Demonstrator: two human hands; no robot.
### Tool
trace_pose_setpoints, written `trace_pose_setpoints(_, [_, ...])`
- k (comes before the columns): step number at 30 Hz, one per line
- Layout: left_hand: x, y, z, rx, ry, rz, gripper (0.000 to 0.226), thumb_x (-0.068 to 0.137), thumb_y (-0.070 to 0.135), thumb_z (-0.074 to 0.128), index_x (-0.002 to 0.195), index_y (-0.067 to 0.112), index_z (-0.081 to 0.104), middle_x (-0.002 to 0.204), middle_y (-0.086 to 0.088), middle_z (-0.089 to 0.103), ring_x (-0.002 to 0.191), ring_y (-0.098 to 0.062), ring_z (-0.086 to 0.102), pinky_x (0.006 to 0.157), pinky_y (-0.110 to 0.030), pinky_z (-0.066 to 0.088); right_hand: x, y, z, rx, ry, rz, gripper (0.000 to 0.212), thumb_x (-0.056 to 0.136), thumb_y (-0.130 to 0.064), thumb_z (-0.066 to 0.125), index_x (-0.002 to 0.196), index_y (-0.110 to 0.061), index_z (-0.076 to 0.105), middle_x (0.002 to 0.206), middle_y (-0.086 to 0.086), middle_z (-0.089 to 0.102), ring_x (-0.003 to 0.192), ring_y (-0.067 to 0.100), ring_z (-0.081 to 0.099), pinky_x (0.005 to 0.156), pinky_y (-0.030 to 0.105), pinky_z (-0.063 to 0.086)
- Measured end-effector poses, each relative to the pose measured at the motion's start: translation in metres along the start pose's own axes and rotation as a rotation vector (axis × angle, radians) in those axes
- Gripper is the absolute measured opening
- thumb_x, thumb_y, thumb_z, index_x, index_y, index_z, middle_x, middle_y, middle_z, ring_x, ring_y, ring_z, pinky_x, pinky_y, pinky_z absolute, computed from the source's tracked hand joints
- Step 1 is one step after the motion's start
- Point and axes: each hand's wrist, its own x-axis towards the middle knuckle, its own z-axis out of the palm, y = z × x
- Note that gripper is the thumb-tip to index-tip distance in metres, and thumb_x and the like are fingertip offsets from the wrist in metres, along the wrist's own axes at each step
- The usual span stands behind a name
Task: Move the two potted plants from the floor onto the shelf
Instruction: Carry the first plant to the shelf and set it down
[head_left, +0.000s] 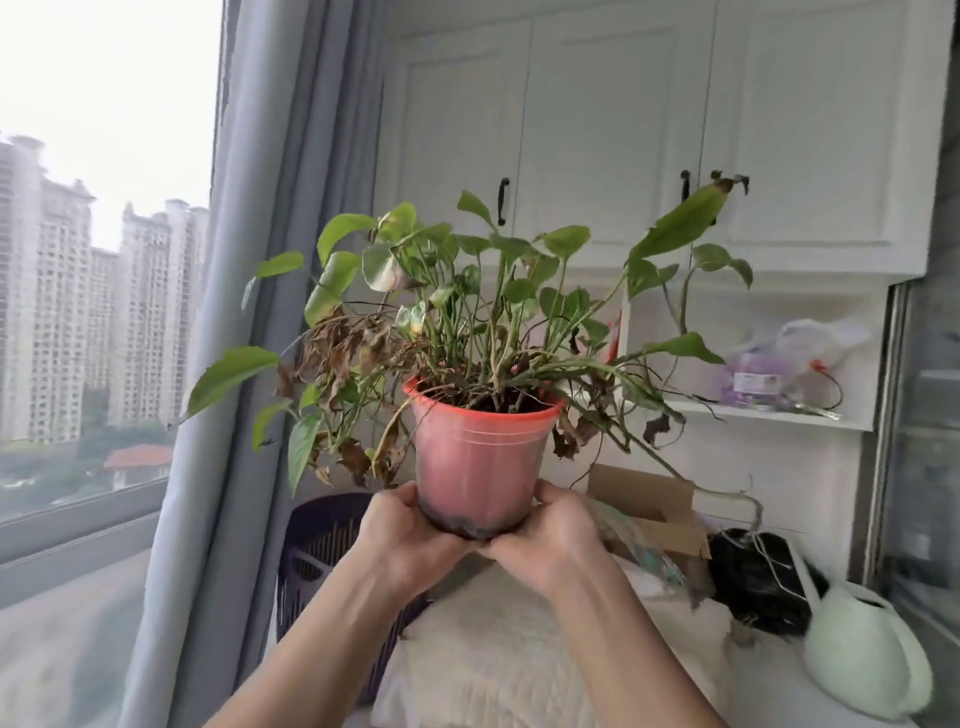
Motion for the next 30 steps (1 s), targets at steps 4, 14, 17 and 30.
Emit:
trace_pose_setpoints(4, [0.033, -0.005, 0.002, 0.025, -0.004, -0.048, 0.053, 0.102, 0.027, 0.024, 0.114, -0.015, 0.054, 0.130, -0.039, 0.053, 0.130, -0.052, 0.040, 0.098, -0.069, 0.032, 0.025, -0.015, -0.020, 0.030, 0.023, -0.001, 0.041, 0.099, -0.019, 0.033, 0.112, 0.000, 0.066, 0.090, 0.030, 0.074, 0.101, 0.049, 0.060, 0.075, 0.063, 0.050])
trace_pose_setpoints(14, [0.108, 0.014, 0.003, -0.019, -0.033, -0.151, 0.057, 0.105, 0.030, 0.021, 0.106, -0.013, 0.058, 0.127, -0.031, 0.057, 0.123, -0.049, 0.045, 0.083, -0.068, 0.038, 0.083, -0.045, -0.029, 0.053, 0.063, -0.099, 0.047, 0.104, -0.027, 0.030, 0.114, -0.005, 0.070, 0.096, 0.028, 0.076, 0.095, 0.047, 0.066, 0.065, 0.061, 0.058])
trace_pose_setpoints(17, [0.125, 0.026, 0.001, -0.035, -0.075, -0.163, 0.057, 0.105, 0.030, 0.021, 0.106, -0.012, 0.060, 0.122, -0.031, 0.059, 0.121, -0.049, 0.046, 0.083, -0.067, 0.040, 0.101, -0.049, -0.023, 0.042, 0.081, -0.121, 0.044, 0.100, -0.015, 0.026, 0.112, -0.003, 0.067, 0.088, 0.029, 0.076, 0.098, 0.046, 0.063, 0.059, 0.058, 0.059])
trace_pose_setpoints(30, [0.175, 0.058, -0.037, -0.050, -0.090, -0.169, 0.052, 0.104, 0.030, 0.021, 0.125, -0.003, 0.055, 0.127, -0.035, 0.056, 0.115, -0.053, 0.050, 0.086, -0.068, 0.041, 0.162, -0.036, -0.029, 0.003, 0.173, -0.151, 0.044, 0.103, -0.019, 0.026, 0.112, -0.006, 0.067, 0.104, 0.025, 0.075, 0.099, 0.044, 0.063, 0.064, 0.050, 0.056])
